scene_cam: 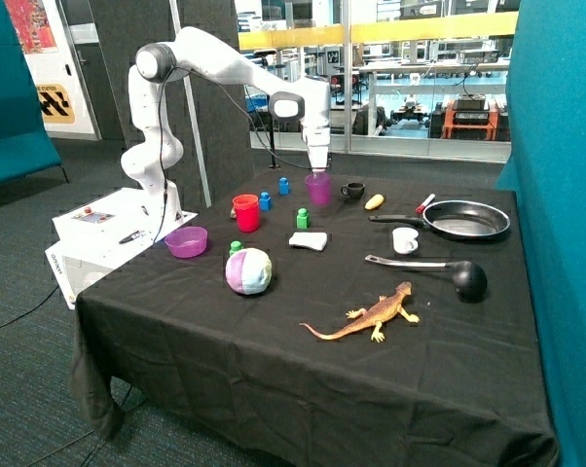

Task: Stack the cups

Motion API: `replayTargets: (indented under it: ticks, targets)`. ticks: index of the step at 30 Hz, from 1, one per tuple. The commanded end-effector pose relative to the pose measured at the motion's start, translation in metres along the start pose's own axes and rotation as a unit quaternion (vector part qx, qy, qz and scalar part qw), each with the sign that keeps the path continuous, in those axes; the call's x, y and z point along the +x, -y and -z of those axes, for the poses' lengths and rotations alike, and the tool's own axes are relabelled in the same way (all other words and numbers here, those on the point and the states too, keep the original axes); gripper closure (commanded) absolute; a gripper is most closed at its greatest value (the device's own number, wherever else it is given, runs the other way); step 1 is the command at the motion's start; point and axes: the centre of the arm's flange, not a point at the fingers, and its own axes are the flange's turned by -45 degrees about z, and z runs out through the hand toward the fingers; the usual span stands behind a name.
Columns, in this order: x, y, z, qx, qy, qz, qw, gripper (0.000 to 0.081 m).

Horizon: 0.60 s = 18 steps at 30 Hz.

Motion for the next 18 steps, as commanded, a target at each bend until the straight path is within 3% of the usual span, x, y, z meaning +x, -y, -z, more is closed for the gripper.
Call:
replayTargets:
  ticks: [1,18]
  targets:
    - [-0.016,-0.008,0.025,0.00030,-0.0002,0.003,1.0000,0.0808]
    - [-0.048,-0.027,0.063,0.00031,-0.0001,-0.013,0.9999,0.0808]
